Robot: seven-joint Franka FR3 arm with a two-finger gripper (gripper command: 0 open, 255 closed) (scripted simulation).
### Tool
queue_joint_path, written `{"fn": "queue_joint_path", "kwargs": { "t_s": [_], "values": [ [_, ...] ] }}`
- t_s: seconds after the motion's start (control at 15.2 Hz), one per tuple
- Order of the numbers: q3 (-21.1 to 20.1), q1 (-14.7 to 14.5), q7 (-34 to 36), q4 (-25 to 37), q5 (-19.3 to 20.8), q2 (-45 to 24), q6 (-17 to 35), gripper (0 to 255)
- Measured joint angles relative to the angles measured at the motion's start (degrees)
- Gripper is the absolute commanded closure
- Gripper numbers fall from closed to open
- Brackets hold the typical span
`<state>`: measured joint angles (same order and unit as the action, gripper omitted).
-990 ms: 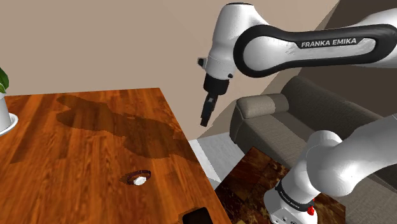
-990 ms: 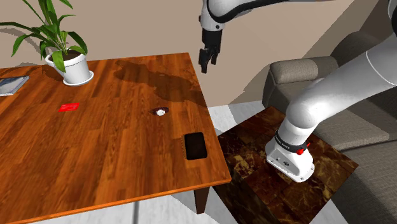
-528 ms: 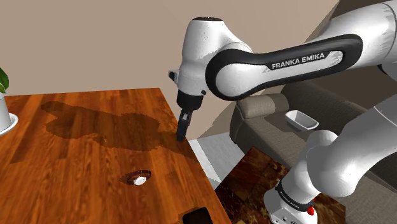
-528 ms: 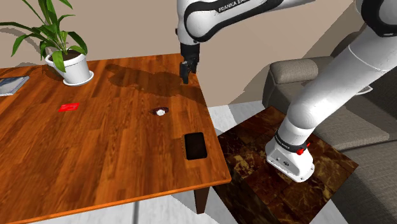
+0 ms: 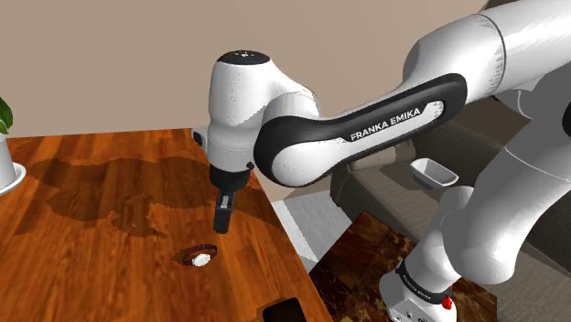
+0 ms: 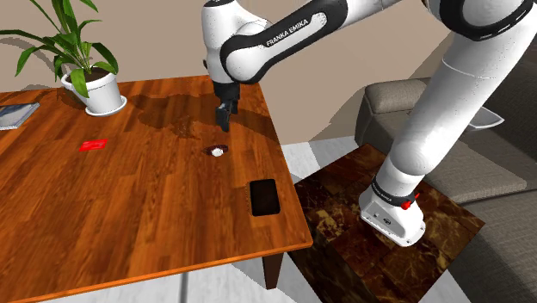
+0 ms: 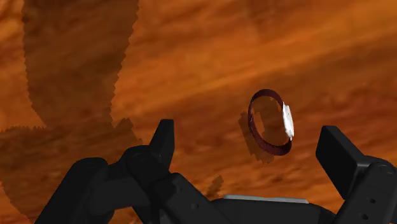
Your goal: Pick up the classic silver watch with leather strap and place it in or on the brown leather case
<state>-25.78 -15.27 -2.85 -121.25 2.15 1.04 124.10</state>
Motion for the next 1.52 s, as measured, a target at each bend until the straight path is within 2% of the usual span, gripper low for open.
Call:
{"fn": "queue_joint_path", "kwargs": {
  "t_s": [0.53,0.99,1.39,1.45,1.52],
  "values": [
    [-2.92,-5.61,5.79,8.78,11.48,-13.61,3.38,0],
    [-1.96,-6.47,7.52,8.11,14.63,-17.58,7.43,0],
    [-1.82,-6.54,7.68,8.05,14.94,-17.99,7.87,0],
    [-1.82,-6.54,7.68,8.05,14.94,-17.99,7.87,255],
    [-1.82,-6.54,7.68,8.05,14.94,-17.99,7.87,255]
  ]
}}
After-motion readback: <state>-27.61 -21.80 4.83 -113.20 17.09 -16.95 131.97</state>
